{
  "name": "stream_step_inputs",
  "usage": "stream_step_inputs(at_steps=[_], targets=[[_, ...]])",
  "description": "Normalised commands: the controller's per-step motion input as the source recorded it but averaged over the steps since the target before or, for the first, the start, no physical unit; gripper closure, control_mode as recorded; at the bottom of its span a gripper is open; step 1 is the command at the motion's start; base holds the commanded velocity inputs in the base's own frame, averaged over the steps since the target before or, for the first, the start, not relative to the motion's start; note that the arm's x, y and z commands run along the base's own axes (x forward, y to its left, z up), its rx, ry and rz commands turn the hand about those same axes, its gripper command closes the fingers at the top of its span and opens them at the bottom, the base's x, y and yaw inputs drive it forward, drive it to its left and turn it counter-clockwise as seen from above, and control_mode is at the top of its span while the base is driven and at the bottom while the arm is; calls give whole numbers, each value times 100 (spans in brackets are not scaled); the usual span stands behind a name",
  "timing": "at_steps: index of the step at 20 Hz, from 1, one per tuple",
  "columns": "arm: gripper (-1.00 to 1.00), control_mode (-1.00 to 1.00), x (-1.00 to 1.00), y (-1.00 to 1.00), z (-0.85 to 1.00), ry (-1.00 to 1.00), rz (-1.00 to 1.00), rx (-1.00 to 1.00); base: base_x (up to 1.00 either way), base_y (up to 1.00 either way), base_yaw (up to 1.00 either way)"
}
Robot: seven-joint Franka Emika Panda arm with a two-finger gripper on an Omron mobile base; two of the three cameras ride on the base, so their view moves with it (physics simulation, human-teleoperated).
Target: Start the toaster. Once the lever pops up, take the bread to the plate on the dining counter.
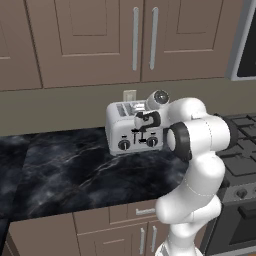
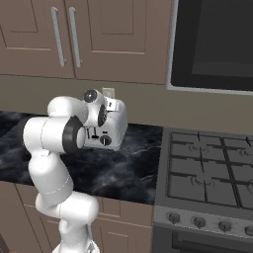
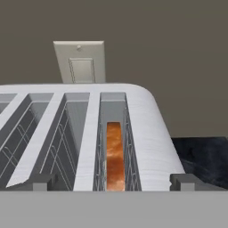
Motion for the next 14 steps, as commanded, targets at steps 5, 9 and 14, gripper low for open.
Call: stream_step_inputs(at_steps=[5,9,14], targets=[[-100,-100,0,-3,-6,0,0,0,0,0,0],[-100,-100,0,-1,0,0,0,0,0,0,0],[-100,-100,0,-2,0,0,0,0,0,0,0]])
